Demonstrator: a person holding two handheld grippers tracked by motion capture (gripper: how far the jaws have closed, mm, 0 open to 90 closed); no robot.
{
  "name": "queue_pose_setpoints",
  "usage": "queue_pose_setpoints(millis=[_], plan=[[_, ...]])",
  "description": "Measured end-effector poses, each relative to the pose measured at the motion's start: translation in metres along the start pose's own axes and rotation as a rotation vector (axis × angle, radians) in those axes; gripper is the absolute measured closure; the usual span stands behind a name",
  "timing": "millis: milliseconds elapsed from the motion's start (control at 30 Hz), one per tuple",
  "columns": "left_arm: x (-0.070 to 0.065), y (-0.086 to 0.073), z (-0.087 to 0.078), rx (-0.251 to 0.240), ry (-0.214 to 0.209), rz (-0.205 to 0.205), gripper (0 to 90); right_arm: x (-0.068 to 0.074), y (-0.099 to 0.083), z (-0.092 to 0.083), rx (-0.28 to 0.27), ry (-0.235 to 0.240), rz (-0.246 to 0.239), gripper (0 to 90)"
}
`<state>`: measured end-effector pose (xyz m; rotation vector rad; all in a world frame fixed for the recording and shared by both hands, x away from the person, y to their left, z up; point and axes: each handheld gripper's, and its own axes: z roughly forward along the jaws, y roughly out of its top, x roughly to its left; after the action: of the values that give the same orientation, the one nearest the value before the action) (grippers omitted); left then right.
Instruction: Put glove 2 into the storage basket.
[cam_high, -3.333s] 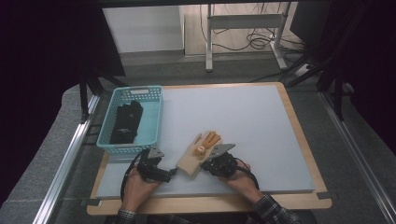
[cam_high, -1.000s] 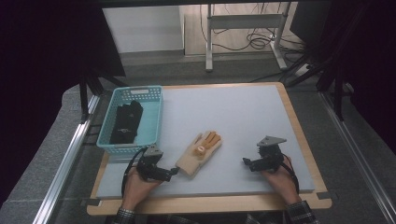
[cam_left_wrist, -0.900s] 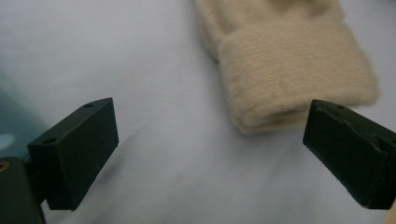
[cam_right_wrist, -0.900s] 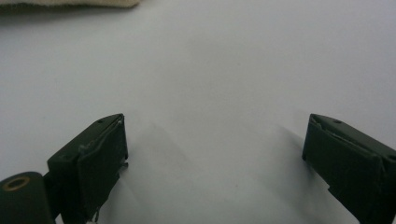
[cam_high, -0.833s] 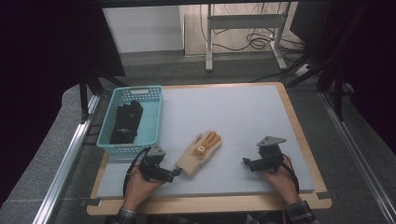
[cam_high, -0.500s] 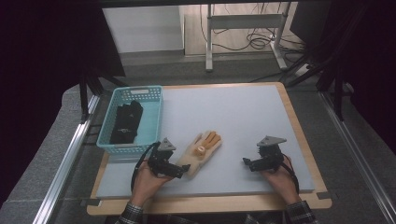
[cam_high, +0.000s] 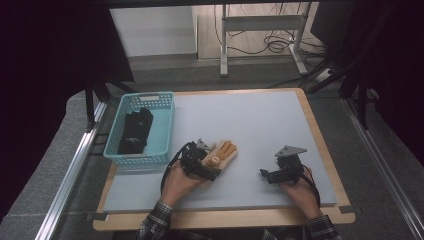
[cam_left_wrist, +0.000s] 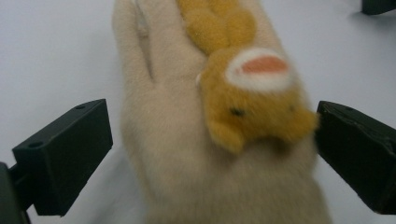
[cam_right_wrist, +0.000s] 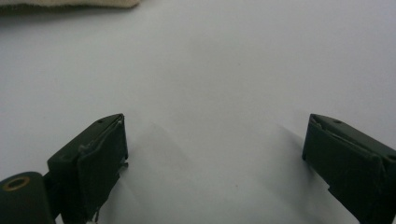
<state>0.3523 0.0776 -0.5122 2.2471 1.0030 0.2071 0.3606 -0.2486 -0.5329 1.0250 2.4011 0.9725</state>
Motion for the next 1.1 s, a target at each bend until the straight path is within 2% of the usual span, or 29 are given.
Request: queue_pose_setpoints(millis=[133, 200, 267, 300, 333, 400, 467, 500, 533, 567, 600, 633, 700, 800, 900, 1100], plan=[[-0.002, 0.002, 0.016, 0.049, 0.013, -0.014, 1.9, 0.000, 0.000, 0.000, 0.000, 0.000, 0.000, 6.3], [-0.003, 0.002, 0.018, 0.056, 0.021, -0.016, 2.6, 0.000, 0.000, 0.000, 0.000, 0.000, 0.000, 6.3], [-0.004, 0.001, 0.021, 0.064, 0.019, -0.018, 8.1, 0.000, 0.000, 0.000, 0.000, 0.000, 0.000, 6.3], [-0.010, 0.000, 0.022, 0.071, 0.075, 0.017, 11.1, 0.000, 0.000, 0.000, 0.000, 0.000, 0.000, 6.3], [-0.010, 0.000, 0.022, 0.071, 0.075, 0.017, 15.8, 0.000, 0.000, 0.000, 0.000, 0.000, 0.000, 6.3], [-0.011, 0.001, 0.021, 0.078, 0.074, 0.033, 18.3, 0.000, 0.000, 0.000, 0.000, 0.000, 0.000, 6.3], [-0.013, 0.002, 0.020, 0.074, 0.075, 0.037, 30.9, 0.000, 0.000, 0.000, 0.000, 0.000, 0.000, 6.3], [-0.014, 0.002, 0.019, 0.074, 0.072, 0.042, 30.9, 0.000, 0.000, 0.000, 0.000, 0.000, 0.000, 6.3], [-0.014, 0.003, 0.018, 0.076, 0.070, 0.048, 38.4, 0.000, 0.000, 0.000, 0.000, 0.000, 0.000, 6.3], [-0.015, 0.003, 0.018, 0.076, 0.068, 0.048, 38.4, 0.000, 0.000, 0.000, 0.000, 0.000, 0.000, 6.3], [-0.014, 0.004, 0.017, 0.074, 0.065, 0.047, 46.5, 0.000, 0.000, 0.000, 0.000, 0.000, 0.000, 6.3], [-0.014, 0.004, 0.017, 0.073, 0.062, 0.044, 46.5, 0.000, 0.000, 0.000, 0.000, 0.000, 0.000, 6.3], [-0.013, 0.004, 0.016, 0.068, 0.048, 0.034, 53.3, 0.000, 0.000, 0.000, 0.000, 0.000, 0.000, 6.3], [-0.010, 0.005, 0.012, 0.060, 0.034, 0.021, 56.4, 0.000, 0.000, 0.000, 0.000, 0.000, 0.000, 6.3], [-0.008, 0.007, 0.009, 0.062, 0.037, 0.015, 57.4, 0.000, 0.000, 0.000, 0.000, 0.000, 0.000, 6.3], [-0.001, 0.013, -0.003, 0.029, 0.044, 0.001, 57.9, 0.000, 0.000, 0.000, 0.000, 0.000, 0.001, 6.3]])
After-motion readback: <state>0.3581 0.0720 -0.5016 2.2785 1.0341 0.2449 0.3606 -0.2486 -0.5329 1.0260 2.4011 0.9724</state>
